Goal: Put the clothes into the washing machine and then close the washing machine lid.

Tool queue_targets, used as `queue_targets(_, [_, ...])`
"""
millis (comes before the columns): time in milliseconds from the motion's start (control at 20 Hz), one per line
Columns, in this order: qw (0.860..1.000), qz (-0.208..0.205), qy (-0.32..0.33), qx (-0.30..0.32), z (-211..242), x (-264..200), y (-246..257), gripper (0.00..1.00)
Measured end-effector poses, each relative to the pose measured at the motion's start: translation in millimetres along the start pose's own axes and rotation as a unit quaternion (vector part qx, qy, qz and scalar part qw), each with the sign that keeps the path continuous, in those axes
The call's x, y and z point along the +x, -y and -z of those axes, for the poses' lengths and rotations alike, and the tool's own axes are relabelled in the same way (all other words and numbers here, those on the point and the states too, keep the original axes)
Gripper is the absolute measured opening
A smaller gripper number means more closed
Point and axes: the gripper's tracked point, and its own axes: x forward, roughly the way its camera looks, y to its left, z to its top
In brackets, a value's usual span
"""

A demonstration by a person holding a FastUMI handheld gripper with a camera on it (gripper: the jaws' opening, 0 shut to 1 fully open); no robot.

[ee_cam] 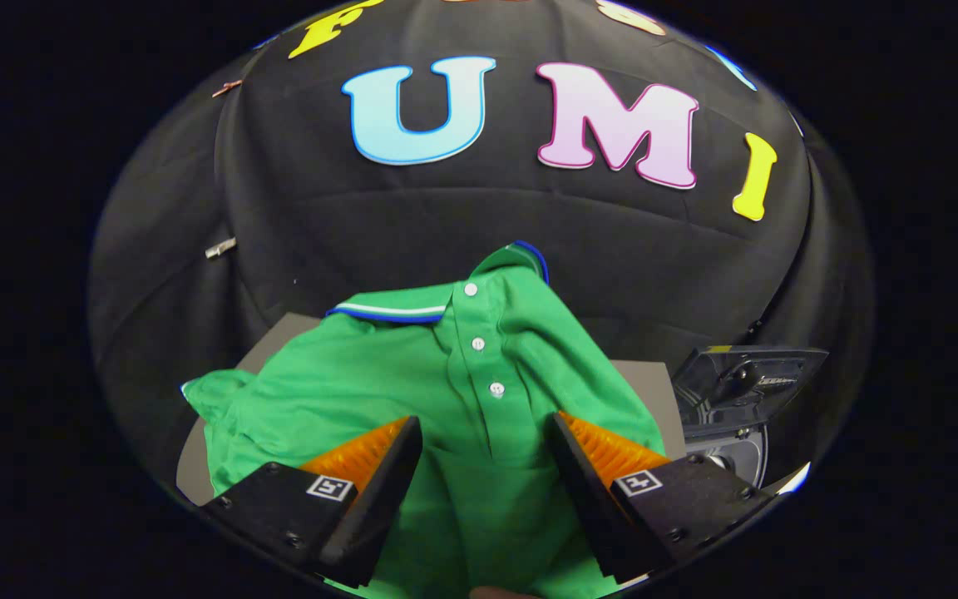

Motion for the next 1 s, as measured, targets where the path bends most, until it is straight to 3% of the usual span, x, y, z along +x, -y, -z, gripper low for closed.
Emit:
queue_targets(50, [1.0, -0.009, 0.001, -0.009, 2, 1, -2, 0.99])
queue_targets(150, [0.999, -0.032, -0.001, -0.021, 2, 1, -10, 0.87])
queue_targets(350, [0.997, -0.019, 0.005, -0.073, 2, -2, -9, 0.17])
queue_targets(450, [0.994, -0.023, 0.006, -0.105, -2, -6, -19, 0.17])
queue_targets(550, [0.994, -0.02, 0.006, -0.111, 2, -6, -16, 0.05])
queue_targets(1000, [0.995, -0.03, 0.044, -0.084, -24, -35, -10, 0.05])
